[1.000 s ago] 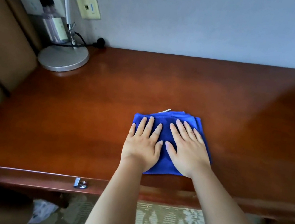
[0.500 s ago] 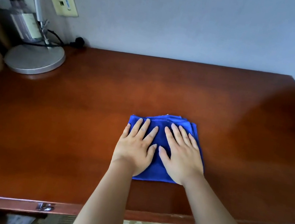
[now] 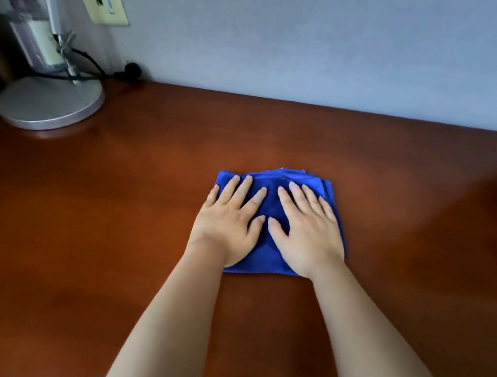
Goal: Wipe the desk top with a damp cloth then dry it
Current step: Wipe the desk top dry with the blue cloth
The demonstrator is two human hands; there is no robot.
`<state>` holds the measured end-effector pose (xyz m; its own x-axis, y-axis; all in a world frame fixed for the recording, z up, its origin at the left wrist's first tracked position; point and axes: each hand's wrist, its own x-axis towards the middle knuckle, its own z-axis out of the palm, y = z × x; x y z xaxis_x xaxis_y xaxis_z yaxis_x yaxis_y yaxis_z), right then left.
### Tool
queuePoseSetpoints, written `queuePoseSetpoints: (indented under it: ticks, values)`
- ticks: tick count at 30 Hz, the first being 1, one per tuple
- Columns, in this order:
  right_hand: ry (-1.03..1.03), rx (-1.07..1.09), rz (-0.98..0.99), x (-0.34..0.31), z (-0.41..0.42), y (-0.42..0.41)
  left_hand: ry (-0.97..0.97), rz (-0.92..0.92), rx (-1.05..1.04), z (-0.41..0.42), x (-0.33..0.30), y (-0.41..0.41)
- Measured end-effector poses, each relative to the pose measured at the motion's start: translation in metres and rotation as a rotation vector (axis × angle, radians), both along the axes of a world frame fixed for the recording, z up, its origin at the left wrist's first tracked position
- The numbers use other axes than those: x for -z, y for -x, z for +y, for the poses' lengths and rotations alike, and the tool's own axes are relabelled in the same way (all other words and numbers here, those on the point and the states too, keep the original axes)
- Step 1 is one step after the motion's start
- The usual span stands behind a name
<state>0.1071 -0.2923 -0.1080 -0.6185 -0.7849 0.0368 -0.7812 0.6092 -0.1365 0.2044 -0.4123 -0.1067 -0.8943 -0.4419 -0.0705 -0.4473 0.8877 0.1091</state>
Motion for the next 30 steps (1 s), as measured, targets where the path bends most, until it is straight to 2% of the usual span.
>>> queuePoseSetpoints:
  ticks: [7,21,30]
  values:
    - [-0.037,-0.045,-0.012,-0.005,0.019,-0.016,-0.014,-0.028,-0.028,0.024,-0.005,-0.022]
    - [-0.047,0.018,-0.042,0.000,0.123,-0.113,-0.032,-0.036,0.051,0.118,0.000,-0.112]
    - [-0.029,0.051,-0.053,0.003,0.137,-0.099,-0.007,-0.009,0.105,0.124,0.001,-0.091]
